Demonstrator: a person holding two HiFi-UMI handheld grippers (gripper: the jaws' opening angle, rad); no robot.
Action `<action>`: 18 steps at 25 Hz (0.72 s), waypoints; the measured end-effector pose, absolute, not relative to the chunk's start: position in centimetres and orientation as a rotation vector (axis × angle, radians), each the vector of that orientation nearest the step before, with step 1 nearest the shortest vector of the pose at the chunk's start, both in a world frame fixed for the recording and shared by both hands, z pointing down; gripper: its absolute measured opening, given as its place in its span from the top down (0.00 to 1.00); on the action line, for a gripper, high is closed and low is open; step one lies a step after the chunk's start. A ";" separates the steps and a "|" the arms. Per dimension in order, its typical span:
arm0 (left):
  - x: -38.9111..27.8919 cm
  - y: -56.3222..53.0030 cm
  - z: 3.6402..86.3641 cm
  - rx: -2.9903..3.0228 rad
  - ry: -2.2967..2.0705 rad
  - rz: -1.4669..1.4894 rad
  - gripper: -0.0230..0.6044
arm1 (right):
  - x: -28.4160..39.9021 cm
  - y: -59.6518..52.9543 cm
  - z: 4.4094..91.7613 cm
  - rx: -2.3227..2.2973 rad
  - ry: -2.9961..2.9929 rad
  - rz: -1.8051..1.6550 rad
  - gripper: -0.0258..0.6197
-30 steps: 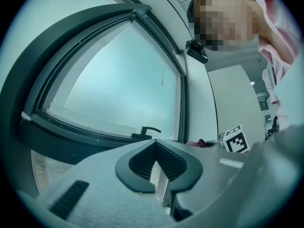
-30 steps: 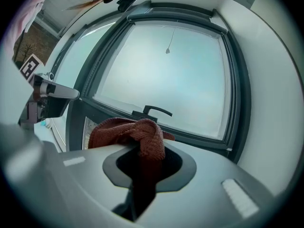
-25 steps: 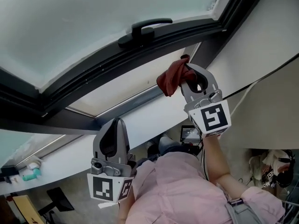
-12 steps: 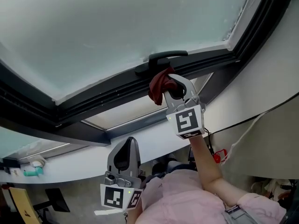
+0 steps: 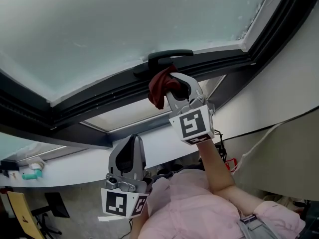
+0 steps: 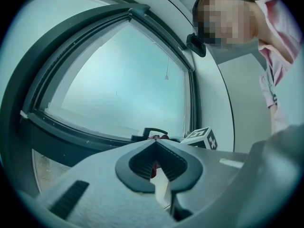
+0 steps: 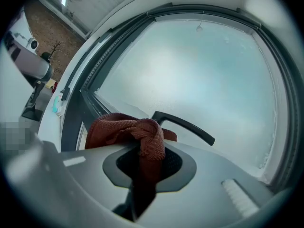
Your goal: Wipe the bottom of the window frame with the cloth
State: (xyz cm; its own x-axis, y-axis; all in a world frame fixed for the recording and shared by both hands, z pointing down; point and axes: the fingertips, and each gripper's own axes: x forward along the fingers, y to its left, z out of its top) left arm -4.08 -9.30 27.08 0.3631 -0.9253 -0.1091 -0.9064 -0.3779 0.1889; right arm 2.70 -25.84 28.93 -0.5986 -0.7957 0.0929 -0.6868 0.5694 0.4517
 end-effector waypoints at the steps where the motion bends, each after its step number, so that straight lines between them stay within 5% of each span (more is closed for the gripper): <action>1: -3.9 -9.6 26.9 2.517 -1.695 -0.307 0.97 | 2.9 -26.0 28.9 1.218 -2.510 -0.555 0.87; 18: 0.5 -11.3 26.8 2.568 -1.607 -0.327 0.97 | 8.4 -27.9 29.0 1.292 -2.496 -0.483 0.87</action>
